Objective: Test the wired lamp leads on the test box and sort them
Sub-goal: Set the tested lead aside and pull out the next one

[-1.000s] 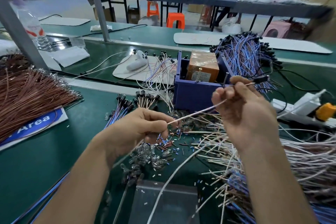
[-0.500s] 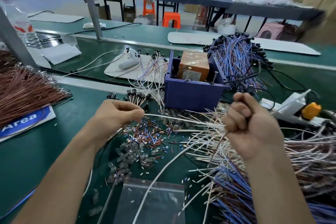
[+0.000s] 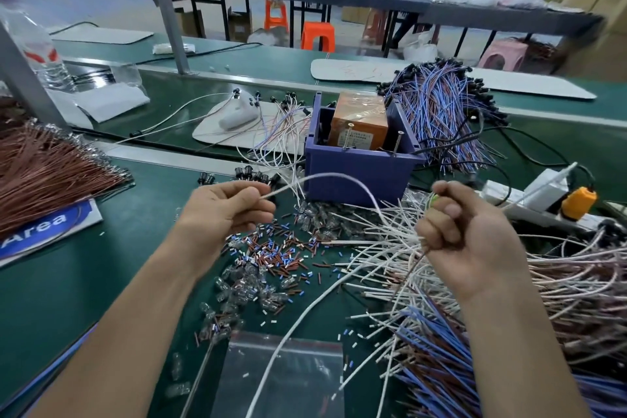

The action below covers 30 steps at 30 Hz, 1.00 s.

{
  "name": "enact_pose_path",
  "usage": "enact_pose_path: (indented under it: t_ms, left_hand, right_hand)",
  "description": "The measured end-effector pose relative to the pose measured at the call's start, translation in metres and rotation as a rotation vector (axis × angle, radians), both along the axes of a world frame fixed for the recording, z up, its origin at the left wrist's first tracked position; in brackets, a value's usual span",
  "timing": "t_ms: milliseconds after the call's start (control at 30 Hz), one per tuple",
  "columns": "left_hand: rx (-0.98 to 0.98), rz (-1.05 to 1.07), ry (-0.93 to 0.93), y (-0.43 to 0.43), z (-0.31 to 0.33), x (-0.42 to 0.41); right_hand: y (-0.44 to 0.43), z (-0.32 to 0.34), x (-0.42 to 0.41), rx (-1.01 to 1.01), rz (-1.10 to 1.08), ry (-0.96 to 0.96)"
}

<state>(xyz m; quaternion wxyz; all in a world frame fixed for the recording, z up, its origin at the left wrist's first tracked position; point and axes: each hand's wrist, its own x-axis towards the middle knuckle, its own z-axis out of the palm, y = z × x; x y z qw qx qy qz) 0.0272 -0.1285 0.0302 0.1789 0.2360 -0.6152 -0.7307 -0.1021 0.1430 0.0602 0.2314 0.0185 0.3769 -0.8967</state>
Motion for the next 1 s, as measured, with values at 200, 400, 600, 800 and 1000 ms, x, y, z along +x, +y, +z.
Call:
enact_pose_path:
  t_ms: [200, 400, 600, 800, 1000]
  left_hand:
    - [-0.173, -0.343, 0.109, 0.043, 0.006, -0.003]
    - [-0.254, -0.373, 0.184, 0.061, 0.005, -0.005]
    - [-0.195, -0.227, 0.187, 0.067, 0.005, -0.008]
    - [-0.368, -0.197, 0.075, 0.059, 0.007, 0.004]
    - [-0.539, -0.594, -0.025, 0.085, 0.007, 0.002]
  right_hand:
    - [-0.041, -0.004, 0.04, 0.385, 0.446, 0.303]
    - [-0.058, -0.011, 0.052, 0.784, 0.413, 0.567]
    - [-0.06, -0.013, 0.052, 0.796, 0.212, 0.592]
    - [-0.045, 0.003, 0.041, 0.346, -0.029, 0.292]
    - [-0.041, 0.002, 0.033, -0.012, -0.188, 0.114]
